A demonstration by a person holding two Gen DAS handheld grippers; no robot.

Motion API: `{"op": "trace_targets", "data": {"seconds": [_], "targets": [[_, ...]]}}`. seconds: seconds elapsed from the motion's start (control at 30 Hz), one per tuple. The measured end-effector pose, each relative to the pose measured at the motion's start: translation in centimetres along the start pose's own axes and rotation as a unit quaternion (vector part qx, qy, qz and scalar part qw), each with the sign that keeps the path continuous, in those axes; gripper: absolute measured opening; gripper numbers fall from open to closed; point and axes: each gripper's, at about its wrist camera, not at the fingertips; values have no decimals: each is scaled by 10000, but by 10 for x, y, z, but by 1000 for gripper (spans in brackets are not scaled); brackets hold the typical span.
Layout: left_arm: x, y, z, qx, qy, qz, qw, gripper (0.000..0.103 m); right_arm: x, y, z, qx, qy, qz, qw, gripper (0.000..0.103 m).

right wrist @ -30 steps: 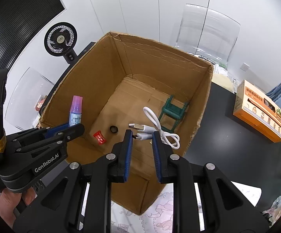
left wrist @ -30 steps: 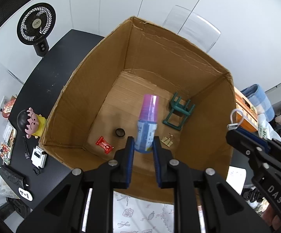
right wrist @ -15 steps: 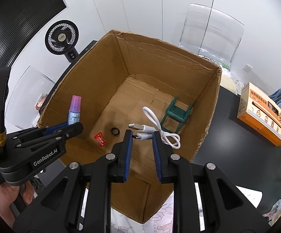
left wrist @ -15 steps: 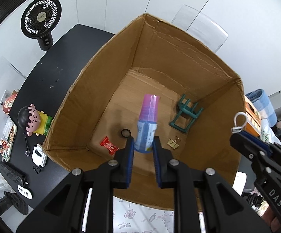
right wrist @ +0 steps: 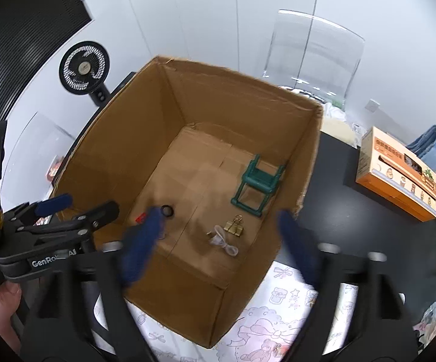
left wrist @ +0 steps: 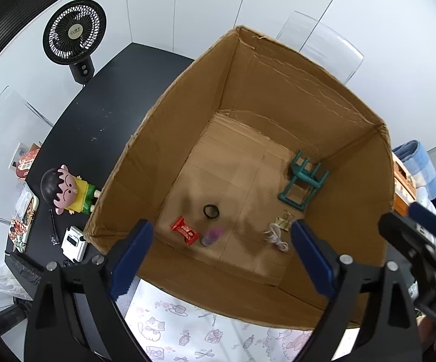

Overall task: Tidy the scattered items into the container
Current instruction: 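Withdraw both open tools from the box back over the mat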

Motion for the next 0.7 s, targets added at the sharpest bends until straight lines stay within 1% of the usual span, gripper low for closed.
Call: {"op": "trace_targets", "data": {"seconds": [0.17,0.43,0.7], "targets": [[2,0,0,-8,-17,-36,10000,92,0,-8,3,-119,135,-46,9998,103],[16,-4,5,-32,-118,-157,9998,92,13,-20,12,-222,33,-53,9997,103],[32,-22,16,-147,-177,-114,9997,92,36,-33,26,-303,-80,-89,9995,103]]}}
Point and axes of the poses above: each gripper's, at about its wrist camera, not at the fingertips, and x roughly against the way its jaws point, y to its left, z to its underside, and after that the axes turned 11 degrees about -z, right-handed
